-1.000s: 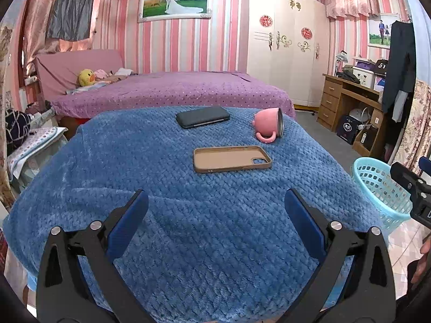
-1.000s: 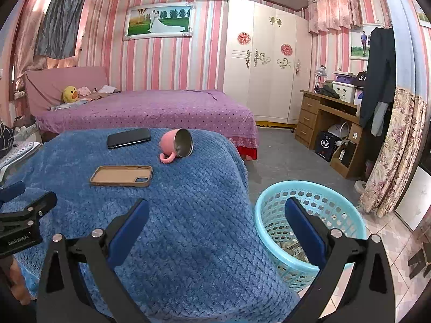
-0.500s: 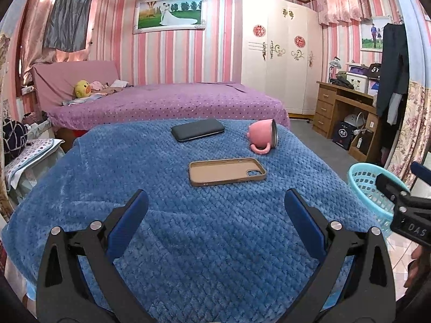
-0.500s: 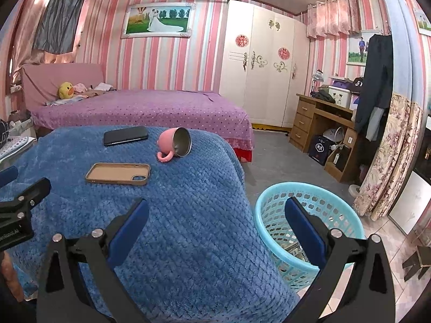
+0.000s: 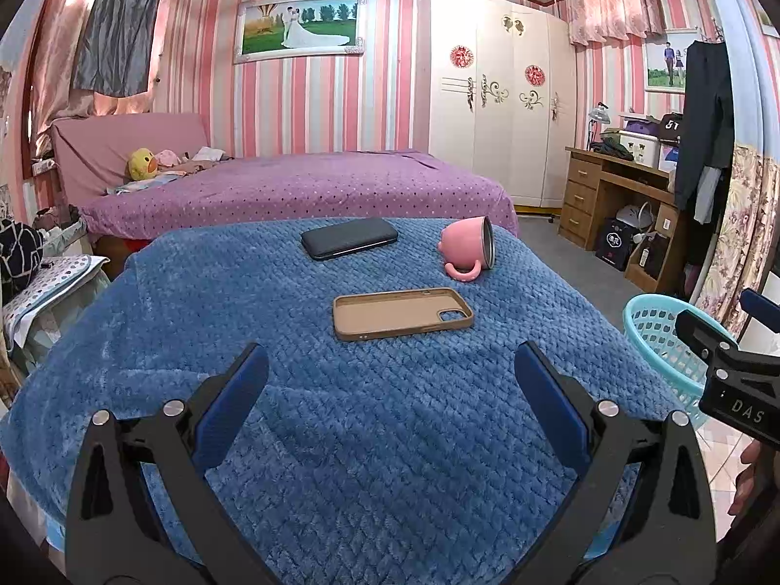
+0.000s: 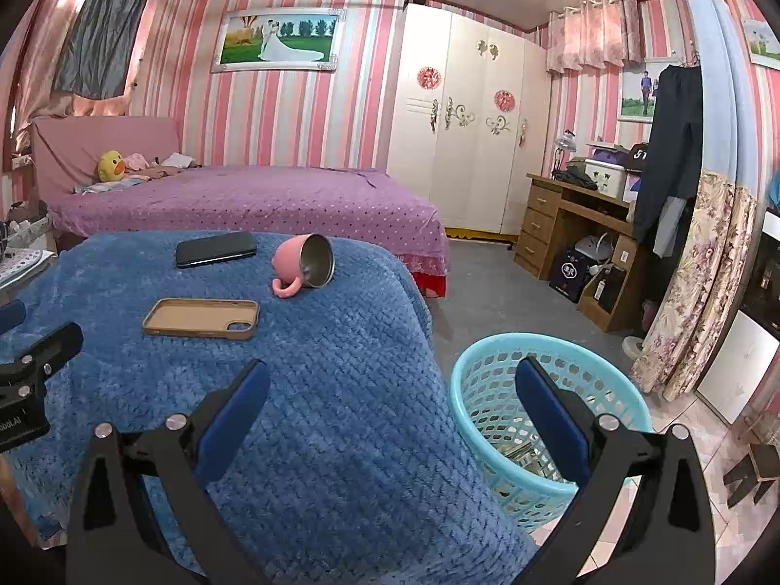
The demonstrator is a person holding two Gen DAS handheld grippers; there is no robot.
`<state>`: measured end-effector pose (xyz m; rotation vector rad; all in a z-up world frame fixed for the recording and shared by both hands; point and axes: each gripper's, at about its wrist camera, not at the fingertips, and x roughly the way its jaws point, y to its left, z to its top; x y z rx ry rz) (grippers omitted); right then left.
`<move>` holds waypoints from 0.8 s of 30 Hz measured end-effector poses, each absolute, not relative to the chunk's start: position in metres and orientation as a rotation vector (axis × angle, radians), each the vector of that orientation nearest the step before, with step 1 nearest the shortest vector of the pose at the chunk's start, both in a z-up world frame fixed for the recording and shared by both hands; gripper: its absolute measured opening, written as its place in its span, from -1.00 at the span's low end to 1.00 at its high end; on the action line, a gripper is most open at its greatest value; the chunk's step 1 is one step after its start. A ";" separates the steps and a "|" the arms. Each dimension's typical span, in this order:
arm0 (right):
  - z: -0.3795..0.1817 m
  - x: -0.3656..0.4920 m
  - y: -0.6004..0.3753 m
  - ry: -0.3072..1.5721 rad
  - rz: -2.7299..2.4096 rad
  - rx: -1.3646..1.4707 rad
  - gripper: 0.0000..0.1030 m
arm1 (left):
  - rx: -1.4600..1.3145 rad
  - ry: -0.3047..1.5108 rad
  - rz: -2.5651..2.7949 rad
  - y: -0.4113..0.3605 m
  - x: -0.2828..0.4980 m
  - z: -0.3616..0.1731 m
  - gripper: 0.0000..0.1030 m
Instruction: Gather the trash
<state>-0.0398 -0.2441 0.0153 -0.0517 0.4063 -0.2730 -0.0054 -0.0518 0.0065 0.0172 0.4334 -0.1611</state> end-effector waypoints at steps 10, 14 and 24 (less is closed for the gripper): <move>0.016 -0.041 -0.244 0.400 -0.276 -0.056 0.91 | 0.007 0.435 -0.158 -0.047 -0.003 0.003 0.89; 0.016 -0.041 -0.244 0.400 -0.275 -0.057 0.91 | 0.007 0.446 -0.153 -0.048 -0.001 0.001 0.89; 0.015 -0.037 -0.247 0.400 -0.286 -0.052 0.91 | 0.030 0.427 -0.143 -0.051 -0.004 0.002 0.89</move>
